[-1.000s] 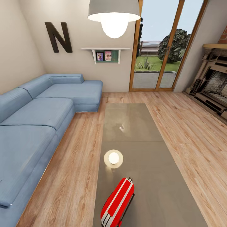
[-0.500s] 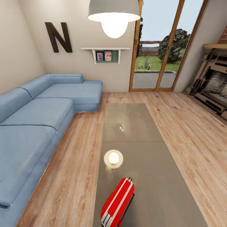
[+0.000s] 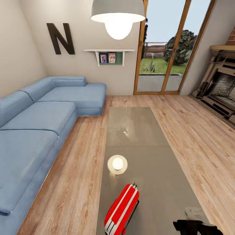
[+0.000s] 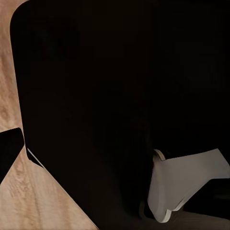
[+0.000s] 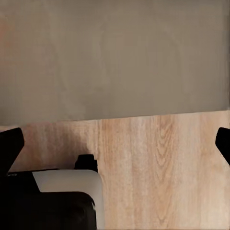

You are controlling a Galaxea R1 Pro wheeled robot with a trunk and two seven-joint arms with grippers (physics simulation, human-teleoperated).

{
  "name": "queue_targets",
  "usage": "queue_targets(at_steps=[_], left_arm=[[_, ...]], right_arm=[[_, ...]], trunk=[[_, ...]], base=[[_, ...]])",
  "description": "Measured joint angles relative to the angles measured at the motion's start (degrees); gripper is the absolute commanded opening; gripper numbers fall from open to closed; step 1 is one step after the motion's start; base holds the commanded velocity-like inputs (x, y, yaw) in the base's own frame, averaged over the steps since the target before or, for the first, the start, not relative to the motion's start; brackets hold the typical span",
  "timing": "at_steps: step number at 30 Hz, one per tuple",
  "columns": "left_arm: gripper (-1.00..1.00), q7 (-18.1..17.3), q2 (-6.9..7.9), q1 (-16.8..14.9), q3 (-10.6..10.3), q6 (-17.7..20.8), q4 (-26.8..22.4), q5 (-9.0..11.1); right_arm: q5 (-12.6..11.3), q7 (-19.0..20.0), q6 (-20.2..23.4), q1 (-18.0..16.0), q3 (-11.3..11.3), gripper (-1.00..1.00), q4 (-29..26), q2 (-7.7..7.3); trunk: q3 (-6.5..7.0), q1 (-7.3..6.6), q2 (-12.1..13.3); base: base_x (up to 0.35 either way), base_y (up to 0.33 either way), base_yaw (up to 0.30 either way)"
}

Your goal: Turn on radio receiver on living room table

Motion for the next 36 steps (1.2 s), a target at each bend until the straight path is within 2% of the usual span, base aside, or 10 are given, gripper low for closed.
queue_targets(at_steps=[7, 9, 12, 14, 20, 25, 29, 36], left_arm=[[1.00, 0.0, 0.00, 0.0, 0.0, 0.0, 0.0, 0.0], [1.00, 0.0, 0.00, 0.0, 0.0, 0.0, 0.0, 0.0], [1.00, 0.0, 0.00, 0.0, 0.0, 0.0, 0.0, 0.0], [1.00, 0.0, 0.00, 0.0, 0.0, 0.0, 0.0, 0.0], [1.00, 0.0, 0.00, 0.0, 0.0, 0.0, 0.0, 0.0], [1.00, 0.0, 0.00, 0.0, 0.0, 0.0, -0.1, 0.0], [1.00, 0.0, 0.00, 0.0, 0.0, 0.0, -0.1, 0.0], [1.00, 0.0, 0.00, 0.0, 0.0, 0.0, -0.1, 0.0]], right_arm=[[-0.1, 3.1, 3.5, -0.2, 0.2, 1.00, -6.6, 0.09], [-0.1, 3.7, 4.9, -0.9, 0.2, 1.00, -7.1, 1.11], [-0.2, 4.0, 6.7, -2.7, 0.3, 1.00, -7.4, 4.26], [-0.1, 4.1, 7.9, -3.6, 0.3, 1.00, -7.5, 5.77], [-0.1, 4.7, 8.9, -5.4, 0.5, 1.00, -7.6, 7.61], [-0.1, 5.2, 9.0, -6.4, 0.8, 1.00, -7.6, 10.46], [0.0, 5.3, 8.9, -6.5, 0.8, 1.00, -7.7, 11.62], [0.0, 5.4, 8.8, -6.6, 1.5, 1.00, -7.7, 12.10]], trunk=[[0.00, 0.00, 0.0], [0.00, 0.00, 0.0], [0.00, 0.00, 0.0], [0.00, 0.00, 0.0], [0.00, 0.00, 0.0], [0.00, 0.00, 0.0], [0.00, 0.00, 0.0], [0.00, 0.00, 0.0]], base=[[0.000, 0.000, 0.000], [0.000, 0.000, 0.000], [0.000, 0.000, 0.000], [0.000, 0.000, 0.000], [0.000, 0.000, 0.000], [0.000, 0.000, 0.000], [0.000, 0.000, 0.000], [0.000, 0.000, 0.000]])
